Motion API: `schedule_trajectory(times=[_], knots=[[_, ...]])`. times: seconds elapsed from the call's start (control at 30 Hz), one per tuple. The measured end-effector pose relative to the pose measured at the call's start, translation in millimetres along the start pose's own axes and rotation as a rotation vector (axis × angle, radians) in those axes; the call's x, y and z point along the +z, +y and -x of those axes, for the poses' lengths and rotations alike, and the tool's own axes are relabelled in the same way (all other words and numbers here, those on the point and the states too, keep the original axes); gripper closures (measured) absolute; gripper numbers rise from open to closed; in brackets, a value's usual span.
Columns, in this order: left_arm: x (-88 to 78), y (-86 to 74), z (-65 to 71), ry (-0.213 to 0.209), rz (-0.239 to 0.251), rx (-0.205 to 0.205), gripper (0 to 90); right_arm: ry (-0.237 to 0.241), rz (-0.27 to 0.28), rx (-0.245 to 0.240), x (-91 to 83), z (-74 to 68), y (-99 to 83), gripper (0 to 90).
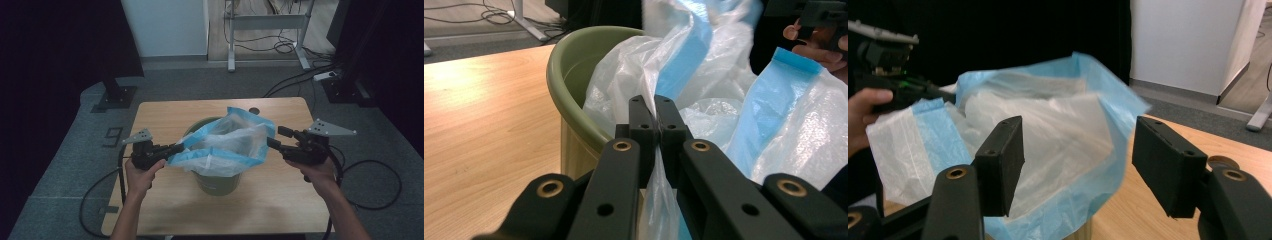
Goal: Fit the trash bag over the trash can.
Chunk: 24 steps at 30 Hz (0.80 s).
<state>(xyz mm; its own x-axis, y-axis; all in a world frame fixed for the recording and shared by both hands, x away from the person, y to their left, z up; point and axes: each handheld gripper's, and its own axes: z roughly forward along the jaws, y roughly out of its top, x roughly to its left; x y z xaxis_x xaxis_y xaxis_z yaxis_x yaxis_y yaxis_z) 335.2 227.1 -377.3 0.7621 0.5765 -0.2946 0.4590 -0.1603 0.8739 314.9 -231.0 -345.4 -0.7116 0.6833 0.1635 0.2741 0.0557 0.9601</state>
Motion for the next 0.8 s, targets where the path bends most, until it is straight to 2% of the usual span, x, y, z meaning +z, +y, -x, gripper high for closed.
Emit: schedule_trajectory(times=[0.1,0.17,0.2,0.33,0.43,0.5,0.67,0.8], knots=[[-0.6,1.0,0.6,0.003,-0.001,0.006,87.7,0.003,-0.006,0.003,-2.9,3.3,-1.0,37.0],[-1.8,2.4,2.0,0.013,0.008,0.019,82.6,0.011,-0.016,-0.002,-1.0,2.7,-1.8,37.1],[-3.1,4.0,4.0,0.033,0.013,0.032,76.6,0.014,-0.02,-0.004,1.2,2.0,-2.2,37.2],[-5.8,10.7,11.7,0.084,0.004,0.079,43.1,0.048,-0.052,-0.027,15.7,-2.0,-3.3,37.9],[-9.8,15.7,15.8,0.114,0.01,0.094,27.0,0.074,-0.072,-0.04,26.3,-7.9,-4.2,38.0],[-13.9,19.0,17.2,0.116,0.02,0.102,20.3,0.089,-0.085,-0.048,33.3,-12.0,-5.1,38.0],[-17.7,31.5,22.2,0.113,0.014,0.122,18.0,0.103,-0.107,-0.054,44.9,-17.3,-5.6,38.0],[-6.9,46.5,24.8,0.11,-0.021,0.146,18.5,0.106,-0.114,-0.046,48.5,-18.0,-5.6,38.1]])
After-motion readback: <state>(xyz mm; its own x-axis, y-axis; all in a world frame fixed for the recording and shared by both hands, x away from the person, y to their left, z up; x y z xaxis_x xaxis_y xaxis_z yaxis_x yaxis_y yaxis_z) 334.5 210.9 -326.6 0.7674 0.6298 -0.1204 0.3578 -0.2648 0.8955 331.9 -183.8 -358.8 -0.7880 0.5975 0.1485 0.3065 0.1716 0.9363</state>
